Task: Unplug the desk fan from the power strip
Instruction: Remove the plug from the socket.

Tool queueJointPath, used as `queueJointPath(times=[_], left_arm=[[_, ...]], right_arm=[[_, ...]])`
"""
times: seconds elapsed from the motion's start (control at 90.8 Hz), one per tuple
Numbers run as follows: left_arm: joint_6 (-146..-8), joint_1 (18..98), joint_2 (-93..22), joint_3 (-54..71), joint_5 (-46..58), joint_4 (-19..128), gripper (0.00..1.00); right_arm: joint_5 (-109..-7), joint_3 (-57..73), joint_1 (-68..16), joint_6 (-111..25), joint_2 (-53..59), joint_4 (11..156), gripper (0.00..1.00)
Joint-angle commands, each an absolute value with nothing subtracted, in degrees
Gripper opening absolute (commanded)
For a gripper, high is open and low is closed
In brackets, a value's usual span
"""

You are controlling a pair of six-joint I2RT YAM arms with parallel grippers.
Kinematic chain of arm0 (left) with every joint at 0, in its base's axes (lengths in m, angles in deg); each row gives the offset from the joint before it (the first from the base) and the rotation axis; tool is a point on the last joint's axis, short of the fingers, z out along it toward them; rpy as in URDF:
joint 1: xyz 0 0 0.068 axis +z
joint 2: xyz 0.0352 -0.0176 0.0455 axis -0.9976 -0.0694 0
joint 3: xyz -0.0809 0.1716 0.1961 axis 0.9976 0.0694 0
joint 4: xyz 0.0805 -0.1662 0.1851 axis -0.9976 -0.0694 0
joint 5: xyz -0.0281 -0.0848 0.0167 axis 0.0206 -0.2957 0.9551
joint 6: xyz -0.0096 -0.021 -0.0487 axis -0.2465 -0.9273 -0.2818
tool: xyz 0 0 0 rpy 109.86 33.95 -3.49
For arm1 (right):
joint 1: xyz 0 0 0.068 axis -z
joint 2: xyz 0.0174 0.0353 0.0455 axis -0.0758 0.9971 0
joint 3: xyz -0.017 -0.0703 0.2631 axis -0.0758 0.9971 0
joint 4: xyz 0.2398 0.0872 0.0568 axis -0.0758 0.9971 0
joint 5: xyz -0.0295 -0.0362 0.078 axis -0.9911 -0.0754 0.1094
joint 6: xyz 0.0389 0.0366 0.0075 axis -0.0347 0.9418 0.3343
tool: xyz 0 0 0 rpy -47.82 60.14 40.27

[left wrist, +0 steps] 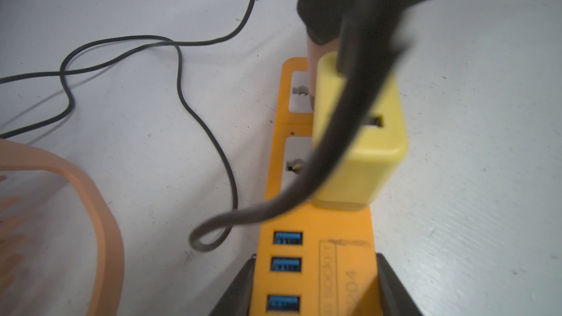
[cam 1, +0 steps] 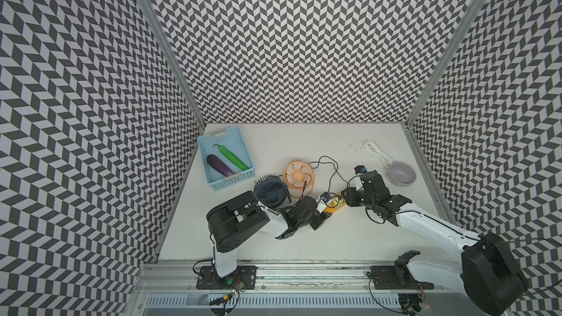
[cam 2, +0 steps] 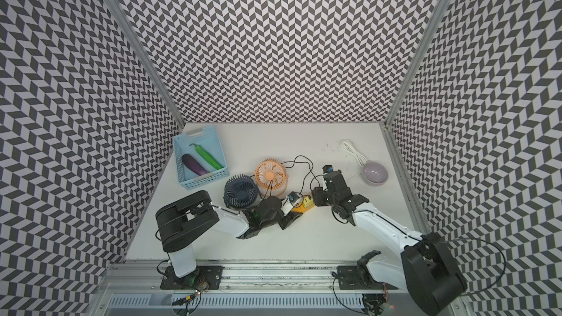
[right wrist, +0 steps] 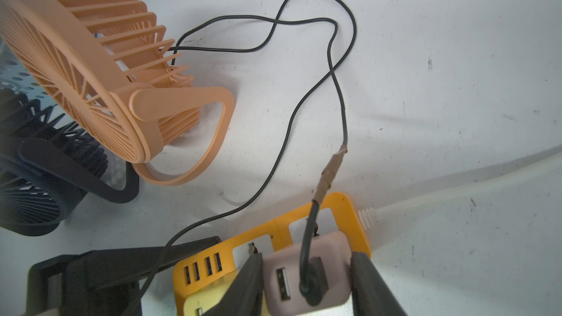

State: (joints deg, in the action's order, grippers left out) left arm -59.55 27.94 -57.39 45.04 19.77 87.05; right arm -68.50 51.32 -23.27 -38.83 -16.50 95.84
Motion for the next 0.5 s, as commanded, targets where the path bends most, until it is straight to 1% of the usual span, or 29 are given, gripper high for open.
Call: queueJointPath(times=[0.0,0.286,0.485], left_arm=[[-58.9,27.9,-55.8,46.0,18.9,86.4,0.23],[-58.9,27.9,-56.0,45.9,18.8,86.5,0.22],[-58.9,27.9,-55.7,46.2,19.0,86.5,0.23]], right_arm=[[-70.0,52.6,-23.6,-37.9,-17.3,94.6,0.41],[-69.7,53.0,-25.7,-37.1,-17.3,93.7,0.40],[-73.0,52.5,-25.3,-35.7,-17.3,94.4,0.40]])
